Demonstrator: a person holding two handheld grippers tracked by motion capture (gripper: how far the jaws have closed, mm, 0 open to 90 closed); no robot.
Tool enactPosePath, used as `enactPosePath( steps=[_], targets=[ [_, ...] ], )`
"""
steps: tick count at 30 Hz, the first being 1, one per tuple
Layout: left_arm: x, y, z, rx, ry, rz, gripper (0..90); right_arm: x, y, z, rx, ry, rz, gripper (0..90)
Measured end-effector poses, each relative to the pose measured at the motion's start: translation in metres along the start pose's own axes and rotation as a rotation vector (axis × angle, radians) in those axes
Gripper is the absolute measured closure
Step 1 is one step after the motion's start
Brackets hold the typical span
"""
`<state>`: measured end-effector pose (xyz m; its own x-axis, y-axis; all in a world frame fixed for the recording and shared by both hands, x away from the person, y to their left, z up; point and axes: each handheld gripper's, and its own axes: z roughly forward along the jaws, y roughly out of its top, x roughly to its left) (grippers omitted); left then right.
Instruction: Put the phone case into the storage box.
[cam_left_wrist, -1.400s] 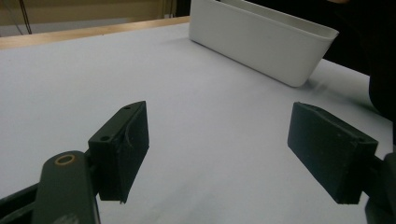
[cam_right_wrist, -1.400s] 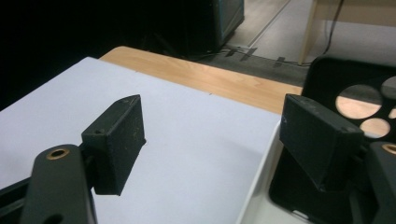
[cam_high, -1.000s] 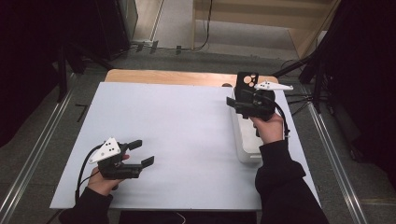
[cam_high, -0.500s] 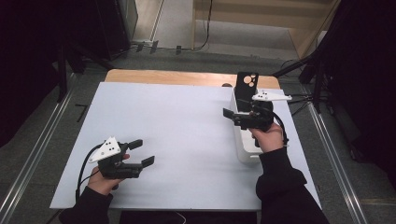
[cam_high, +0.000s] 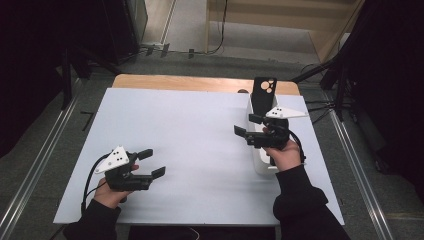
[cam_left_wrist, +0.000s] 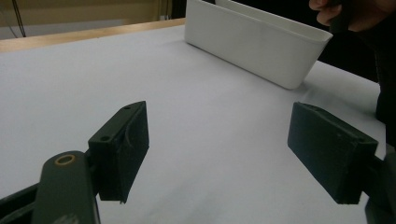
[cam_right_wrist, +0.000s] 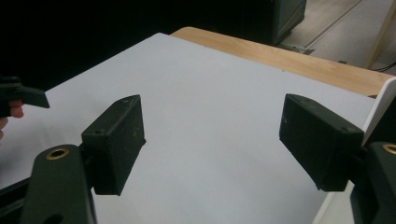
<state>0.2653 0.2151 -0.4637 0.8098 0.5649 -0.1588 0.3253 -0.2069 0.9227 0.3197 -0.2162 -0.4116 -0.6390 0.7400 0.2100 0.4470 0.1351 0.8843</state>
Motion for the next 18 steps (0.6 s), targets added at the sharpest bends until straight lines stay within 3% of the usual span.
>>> enactPosePath(
  steps=[13, 18],
  targets=[
    [0.000, 0.000, -0.002, 0.001, -0.001, -0.001, 20.6, 0.015, -0.016, 0.003, 0.059, 0.029, -0.027, 20.8],
    [0.000, 0.000, -0.002, 0.003, 0.001, 0.001, 20.6, 0.021, -0.023, 0.006, 0.133, 0.043, -0.038, 20.8]
  ],
)
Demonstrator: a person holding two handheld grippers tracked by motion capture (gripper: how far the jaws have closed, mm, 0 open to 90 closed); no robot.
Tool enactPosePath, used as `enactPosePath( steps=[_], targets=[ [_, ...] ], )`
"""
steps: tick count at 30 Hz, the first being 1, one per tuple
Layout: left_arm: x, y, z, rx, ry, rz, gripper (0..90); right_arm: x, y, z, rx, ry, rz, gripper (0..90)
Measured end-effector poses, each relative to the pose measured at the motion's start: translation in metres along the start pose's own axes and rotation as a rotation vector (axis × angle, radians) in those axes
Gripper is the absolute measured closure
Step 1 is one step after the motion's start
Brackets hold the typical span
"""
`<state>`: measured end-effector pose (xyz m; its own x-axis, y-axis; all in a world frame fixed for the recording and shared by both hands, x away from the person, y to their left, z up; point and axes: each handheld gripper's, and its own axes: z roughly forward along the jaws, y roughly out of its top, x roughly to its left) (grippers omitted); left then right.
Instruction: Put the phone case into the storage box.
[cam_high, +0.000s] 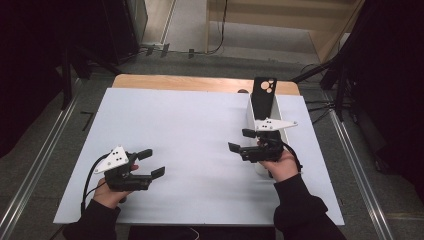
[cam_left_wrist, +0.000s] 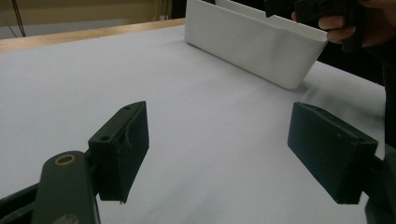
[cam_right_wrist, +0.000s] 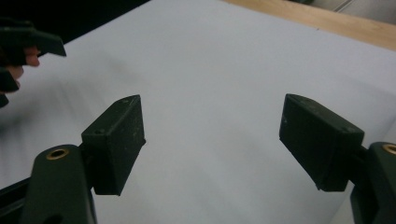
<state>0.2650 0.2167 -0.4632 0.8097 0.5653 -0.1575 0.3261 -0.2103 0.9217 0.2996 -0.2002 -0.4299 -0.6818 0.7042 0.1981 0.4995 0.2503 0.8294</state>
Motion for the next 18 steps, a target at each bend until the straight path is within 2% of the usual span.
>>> enactPosePath(
  steps=[12, 18],
  targets=[
    [0.000, 0.000, 0.000, 0.001, -0.006, 0.000, 20.6, 0.011, -0.014, 0.002, 0.063, 0.042, -0.024, 20.7],
    [0.001, 0.000, 0.000, 0.002, -0.003, 0.003, 20.7, 0.017, -0.020, 0.003, 0.103, 0.046, -0.045, 20.7]
  ],
)
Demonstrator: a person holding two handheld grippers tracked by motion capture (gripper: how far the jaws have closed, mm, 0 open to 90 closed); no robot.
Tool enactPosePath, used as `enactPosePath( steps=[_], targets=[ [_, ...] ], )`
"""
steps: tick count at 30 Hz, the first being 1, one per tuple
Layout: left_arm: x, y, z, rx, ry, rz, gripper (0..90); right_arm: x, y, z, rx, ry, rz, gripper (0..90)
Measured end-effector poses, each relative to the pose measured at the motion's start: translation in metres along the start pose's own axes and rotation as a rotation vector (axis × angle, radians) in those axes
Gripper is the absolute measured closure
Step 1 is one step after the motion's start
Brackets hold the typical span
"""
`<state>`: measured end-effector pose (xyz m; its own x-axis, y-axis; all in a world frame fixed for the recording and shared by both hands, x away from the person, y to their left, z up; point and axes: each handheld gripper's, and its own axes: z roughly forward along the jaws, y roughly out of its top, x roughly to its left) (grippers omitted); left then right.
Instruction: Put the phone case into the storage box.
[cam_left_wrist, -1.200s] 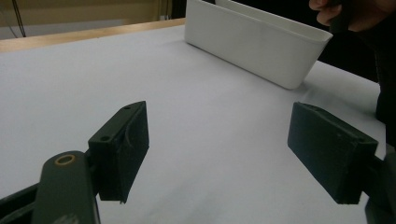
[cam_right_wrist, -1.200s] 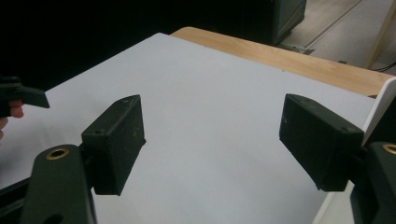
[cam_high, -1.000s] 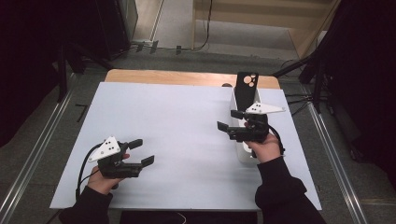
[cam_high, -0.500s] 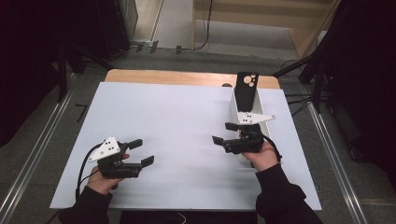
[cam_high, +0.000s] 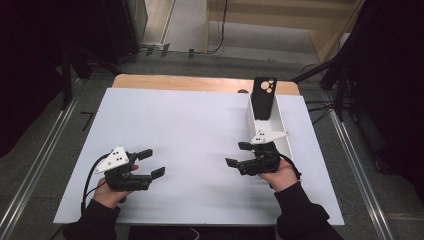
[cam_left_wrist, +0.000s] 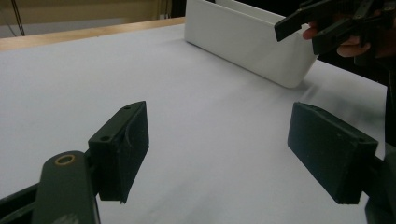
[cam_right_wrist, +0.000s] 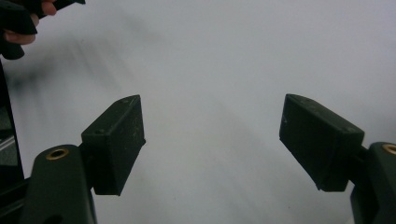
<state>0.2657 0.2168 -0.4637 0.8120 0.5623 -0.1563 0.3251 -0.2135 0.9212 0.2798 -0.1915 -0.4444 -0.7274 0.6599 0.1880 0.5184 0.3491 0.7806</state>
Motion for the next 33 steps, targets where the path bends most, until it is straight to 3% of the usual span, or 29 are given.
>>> enactPosePath(
  steps=[5, 11, 23, 33],
  targets=[
    [-0.001, 0.000, 0.000, 0.001, -0.002, -0.002, 20.6, 0.005, -0.003, -0.001, 0.013, 0.012, -0.010, 20.7],
    [-0.001, 0.000, 0.000, 0.004, -0.002, -0.002, 20.7, 0.011, -0.009, -0.004, 0.024, -0.006, -0.009, 20.8],
    [-0.001, 0.000, -0.001, 0.009, -0.007, -0.004, 20.6, 0.018, -0.022, -0.009, 0.071, 0.020, -0.011, 20.8],
    [-0.002, 0.000, 0.000, 0.009, -0.016, -0.002, 20.7, 0.020, -0.033, -0.012, 0.073, 0.049, 0.001, 21.6]
  ],
)
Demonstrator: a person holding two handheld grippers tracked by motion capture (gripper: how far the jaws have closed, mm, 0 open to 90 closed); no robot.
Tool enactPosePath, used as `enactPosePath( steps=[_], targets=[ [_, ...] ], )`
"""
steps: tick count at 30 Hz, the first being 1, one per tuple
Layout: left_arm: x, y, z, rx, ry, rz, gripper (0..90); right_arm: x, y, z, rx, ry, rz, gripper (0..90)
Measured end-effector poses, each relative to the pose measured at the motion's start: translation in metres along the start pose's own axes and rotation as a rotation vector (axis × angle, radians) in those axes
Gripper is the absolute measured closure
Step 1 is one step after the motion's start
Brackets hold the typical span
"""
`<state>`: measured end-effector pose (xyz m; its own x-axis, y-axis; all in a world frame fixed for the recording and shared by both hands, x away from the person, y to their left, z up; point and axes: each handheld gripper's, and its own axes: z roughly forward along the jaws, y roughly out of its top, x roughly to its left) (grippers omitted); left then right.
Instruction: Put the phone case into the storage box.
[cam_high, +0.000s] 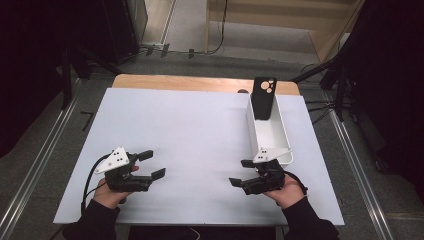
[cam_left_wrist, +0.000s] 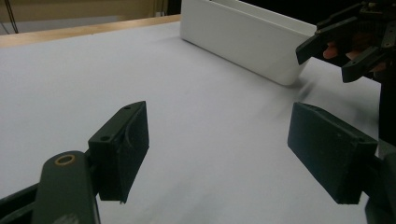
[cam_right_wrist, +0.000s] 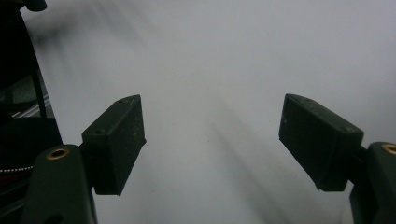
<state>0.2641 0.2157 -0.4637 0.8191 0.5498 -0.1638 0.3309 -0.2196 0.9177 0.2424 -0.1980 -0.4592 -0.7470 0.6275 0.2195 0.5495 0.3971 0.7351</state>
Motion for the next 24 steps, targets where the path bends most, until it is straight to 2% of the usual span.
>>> enactPosePath(
  steps=[5, 7, 10, 14, 24],
  targets=[
    [0.000, 0.000, 0.000, 0.003, 0.000, 0.002, 20.6, 0.001, -0.005, -0.004, -0.003, 0.004, -0.002, 21.8],
    [0.000, 0.000, 0.000, 0.005, 0.001, 0.003, 20.6, 0.002, -0.008, -0.003, 0.014, 0.015, 0.000, 21.8],
    [0.000, 0.000, 0.000, 0.005, -0.002, 0.002, 20.6, 0.002, -0.012, -0.003, 0.042, 0.008, -0.010, 21.8],
    [0.000, 0.000, 0.000, 0.008, -0.001, 0.004, 20.6, 0.000, -0.018, -0.004, 0.051, 0.008, 0.000, 21.8],
    [-0.002, -0.001, 0.000, 0.013, -0.006, 0.009, 20.6, -0.005, -0.034, -0.013, 0.052, -0.027, -0.003, 21.8]
  ],
)
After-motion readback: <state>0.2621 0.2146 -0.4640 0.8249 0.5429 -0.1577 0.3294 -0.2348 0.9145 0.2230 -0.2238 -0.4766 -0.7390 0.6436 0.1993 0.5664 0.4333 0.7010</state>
